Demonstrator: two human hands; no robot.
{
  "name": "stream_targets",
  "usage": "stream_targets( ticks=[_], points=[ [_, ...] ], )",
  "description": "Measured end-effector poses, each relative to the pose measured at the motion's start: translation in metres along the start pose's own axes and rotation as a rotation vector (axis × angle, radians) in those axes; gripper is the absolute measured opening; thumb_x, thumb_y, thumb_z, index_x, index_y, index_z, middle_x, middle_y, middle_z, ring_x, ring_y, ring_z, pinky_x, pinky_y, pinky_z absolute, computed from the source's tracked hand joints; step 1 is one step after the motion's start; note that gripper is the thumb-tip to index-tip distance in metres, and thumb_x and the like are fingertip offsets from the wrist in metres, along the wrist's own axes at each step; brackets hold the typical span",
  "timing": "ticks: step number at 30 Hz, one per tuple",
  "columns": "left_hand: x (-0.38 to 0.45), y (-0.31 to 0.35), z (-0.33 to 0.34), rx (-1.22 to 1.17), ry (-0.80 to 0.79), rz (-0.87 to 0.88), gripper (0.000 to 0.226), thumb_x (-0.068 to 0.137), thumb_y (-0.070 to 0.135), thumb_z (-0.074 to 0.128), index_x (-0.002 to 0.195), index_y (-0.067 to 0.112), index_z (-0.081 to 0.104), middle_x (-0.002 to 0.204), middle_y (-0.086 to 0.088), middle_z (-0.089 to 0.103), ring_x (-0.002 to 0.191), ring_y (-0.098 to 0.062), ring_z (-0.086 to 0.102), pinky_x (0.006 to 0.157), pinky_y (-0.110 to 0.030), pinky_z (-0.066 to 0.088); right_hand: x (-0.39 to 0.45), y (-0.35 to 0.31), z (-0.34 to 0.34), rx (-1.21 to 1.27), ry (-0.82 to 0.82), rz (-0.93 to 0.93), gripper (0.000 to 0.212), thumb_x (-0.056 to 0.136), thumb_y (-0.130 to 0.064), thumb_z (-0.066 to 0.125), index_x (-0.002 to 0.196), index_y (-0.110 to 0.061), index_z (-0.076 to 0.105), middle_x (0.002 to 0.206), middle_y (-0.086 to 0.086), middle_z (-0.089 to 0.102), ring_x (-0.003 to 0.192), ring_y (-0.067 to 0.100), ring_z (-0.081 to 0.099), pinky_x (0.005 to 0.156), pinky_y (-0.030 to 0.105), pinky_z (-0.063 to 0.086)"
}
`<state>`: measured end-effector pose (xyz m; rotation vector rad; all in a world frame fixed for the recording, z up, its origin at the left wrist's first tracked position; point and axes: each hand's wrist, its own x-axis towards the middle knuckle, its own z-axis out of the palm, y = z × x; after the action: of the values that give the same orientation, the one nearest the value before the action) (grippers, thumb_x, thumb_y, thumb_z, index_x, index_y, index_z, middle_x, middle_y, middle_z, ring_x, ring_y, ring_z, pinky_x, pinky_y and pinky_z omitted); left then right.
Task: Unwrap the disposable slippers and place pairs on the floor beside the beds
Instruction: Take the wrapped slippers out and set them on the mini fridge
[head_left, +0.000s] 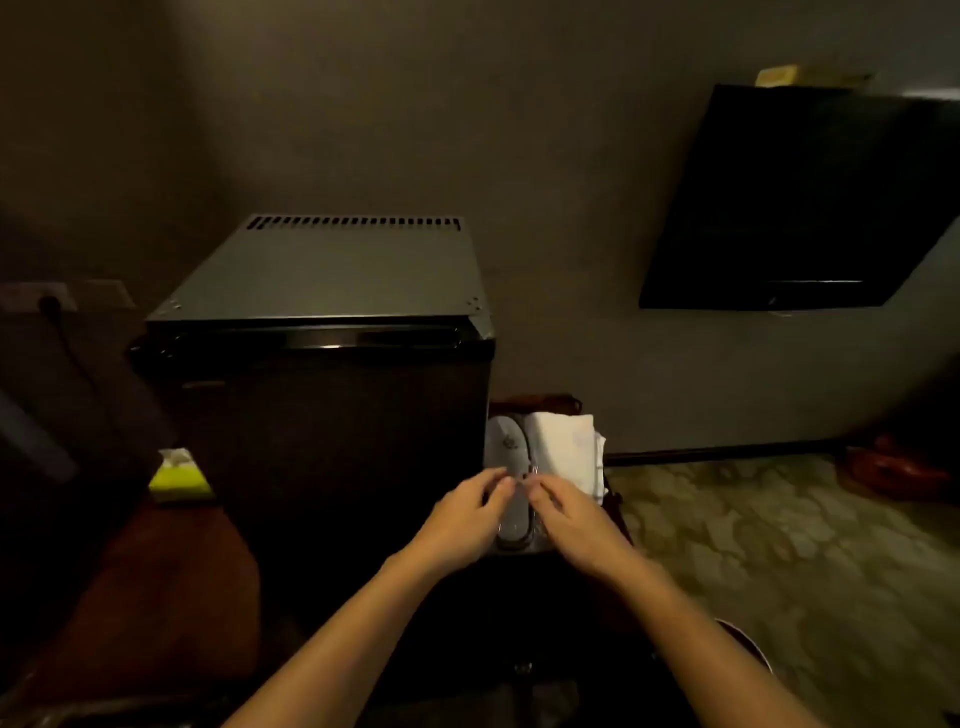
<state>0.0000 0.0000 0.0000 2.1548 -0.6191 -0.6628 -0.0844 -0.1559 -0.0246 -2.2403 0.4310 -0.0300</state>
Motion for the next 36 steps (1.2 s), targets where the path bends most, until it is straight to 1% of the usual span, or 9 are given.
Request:
stream_targets(
  ticks=[6,11,14,18,22,25,28,30,36],
  points=[
    [0.065,0.015,0.006,-0.228,-0.105,-0.11,0.057,0.085,0.071,0.045,0.102,0.022,0.068,0.115,-0.008,0.07,0.108,-0.019,0.066,0.104,-0.046,0.048,0.092,0.106,0.011,0.15,0.053,0.367,0.018,0.091,-0.035,0.066,0.097,-0.02,0.073,0.096,-0.004,0.075,0.092,0.016,0.07,0.086,0.037,0.057],
    [0.086,0.052,-0.012,-0.293,-0.114,-0.063,0.043,0.103,0.045,0.039,0.128,0.02,0.063,0.118,0.006,0.07,0.11,-0.004,0.064,0.106,-0.029,0.047,0.152,0.157,0.044,0.147,-0.113,0.502,0.029,0.087,-0.041,0.069,0.103,-0.018,0.065,0.109,0.007,0.072,0.101,0.029,0.068,0.086,0.035,0.054],
    [0.088,0.061,-0.025,-0.324,-0.069,-0.046,0.04,0.105,0.038,0.037,0.129,0.018,0.063,0.112,0.007,0.071,0.1,0.004,0.067,0.088,-0.012,0.052,0.172,0.173,0.066,0.248,-0.136,0.527,0.019,0.085,-0.02,0.075,0.097,-0.01,0.064,0.102,0.011,0.07,0.099,0.031,0.067,0.086,0.039,0.055],
    [0.094,0.064,-0.031,-0.308,-0.036,-0.068,0.037,0.106,0.037,0.037,0.124,0.02,0.064,0.107,0.007,0.072,0.085,0.013,0.067,0.067,0.001,0.044,0.192,0.204,0.098,0.264,-0.144,0.56,0.045,0.061,-0.032,0.087,0.098,-0.011,0.075,0.096,0.011,0.076,0.09,0.029,0.072,0.076,0.04,0.06],
    [0.093,0.069,-0.031,-0.232,-0.086,-0.051,0.035,0.104,0.043,0.038,0.123,0.029,0.063,0.11,0.01,0.071,0.097,0.008,0.066,0.086,-0.009,0.05,0.178,0.166,0.084,0.251,-0.091,0.559,0.017,0.07,-0.021,0.086,0.077,-0.015,0.072,0.089,0.011,0.075,0.087,0.027,0.072,0.071,0.039,0.056],
    [0.093,0.072,-0.03,-0.239,-0.124,-0.043,0.034,0.103,0.045,0.039,0.123,0.033,0.064,0.111,0.013,0.071,0.105,0.003,0.065,0.103,-0.029,0.049,0.175,0.161,0.075,0.343,-0.081,0.541,0.019,0.082,-0.013,0.074,0.1,-0.007,0.071,0.099,0.01,0.07,0.091,0.022,0.065,0.081,0.033,0.054],
    [0.092,0.076,-0.03,-0.228,-0.159,-0.029,0.035,0.102,0.045,0.042,0.124,0.031,0.065,0.112,0.012,0.072,0.106,0.001,0.065,0.105,-0.035,0.049,0.169,0.156,0.065,0.483,-0.01,0.569,0.008,0.087,-0.003,0.067,0.082,-0.006,0.071,0.083,0.015,0.068,0.076,0.027,0.063,0.072,0.039,0.052],
    [0.092,0.081,-0.031,-0.207,-0.169,-0.01,0.035,0.102,0.045,0.042,0.124,0.03,0.065,0.111,0.011,0.072,0.104,0.001,0.066,0.104,-0.035,0.049,0.166,0.15,0.058,0.544,0.015,0.534,0.027,0.092,-0.002,0.06,0.068,-0.01,0.068,0.073,0.018,0.065,0.067,0.025,0.059,0.064,0.038,0.048],
    [0.1,0.083,-0.027,0.019,-0.076,-0.069,0.035,0.095,0.056,0.049,0.12,0.034,0.061,0.116,0.011,0.067,0.107,-0.008,0.063,0.101,-0.033,0.049,0.131,0.091,-0.013,0.792,0.135,0.294,0.015,0.099,-0.017,0.058,0.089,-0.006,0.059,0.08,0.016,0.061,0.072,0.022,0.057,0.064,0.033,0.046]
  ],
)
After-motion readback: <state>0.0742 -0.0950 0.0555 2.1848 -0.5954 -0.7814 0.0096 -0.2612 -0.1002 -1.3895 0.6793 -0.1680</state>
